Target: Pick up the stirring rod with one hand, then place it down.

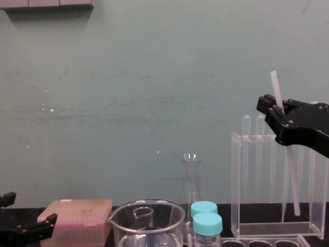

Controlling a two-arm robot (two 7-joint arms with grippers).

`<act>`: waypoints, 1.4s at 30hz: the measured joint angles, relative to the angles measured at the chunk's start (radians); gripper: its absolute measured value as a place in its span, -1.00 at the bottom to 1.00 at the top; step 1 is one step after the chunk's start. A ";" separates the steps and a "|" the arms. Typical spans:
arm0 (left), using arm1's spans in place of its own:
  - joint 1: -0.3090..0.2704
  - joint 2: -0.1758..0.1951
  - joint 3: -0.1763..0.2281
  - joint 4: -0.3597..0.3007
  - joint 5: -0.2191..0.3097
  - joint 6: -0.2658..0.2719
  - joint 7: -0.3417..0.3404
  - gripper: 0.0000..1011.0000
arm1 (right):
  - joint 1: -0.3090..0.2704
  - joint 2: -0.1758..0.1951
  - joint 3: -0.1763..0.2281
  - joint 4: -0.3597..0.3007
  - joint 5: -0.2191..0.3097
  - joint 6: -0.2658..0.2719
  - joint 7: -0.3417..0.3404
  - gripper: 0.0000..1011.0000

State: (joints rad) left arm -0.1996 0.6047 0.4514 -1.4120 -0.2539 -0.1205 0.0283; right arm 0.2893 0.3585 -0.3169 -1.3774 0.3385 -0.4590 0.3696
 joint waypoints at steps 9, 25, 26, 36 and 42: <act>0.000 0.000 0.000 0.000 0.000 0.000 0.000 0.98 | -0.007 0.001 0.005 -0.008 0.017 0.006 0.050 -0.89; 0.000 0.000 0.000 0.000 0.000 0.000 0.000 0.98 | 0.011 -0.017 -0.008 0.069 -0.004 0.018 0.142 -0.89; 0.000 0.000 0.000 0.000 0.000 0.000 0.000 0.98 | 0.012 -0.018 -0.009 0.074 -0.005 0.017 0.147 -0.89; 0.000 0.000 0.000 0.000 0.000 0.000 0.000 0.98 | 0.028 -0.034 -0.019 0.113 -0.011 0.027 0.196 -0.89; 0.000 0.000 0.000 0.000 0.000 0.000 0.000 0.98 | 0.033 -0.037 -0.024 0.132 -0.011 0.041 0.205 -0.89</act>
State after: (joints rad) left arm -0.1995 0.6046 0.4514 -1.4120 -0.2539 -0.1205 0.0283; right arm 0.3225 0.3219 -0.3404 -1.2459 0.3278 -0.4179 0.5742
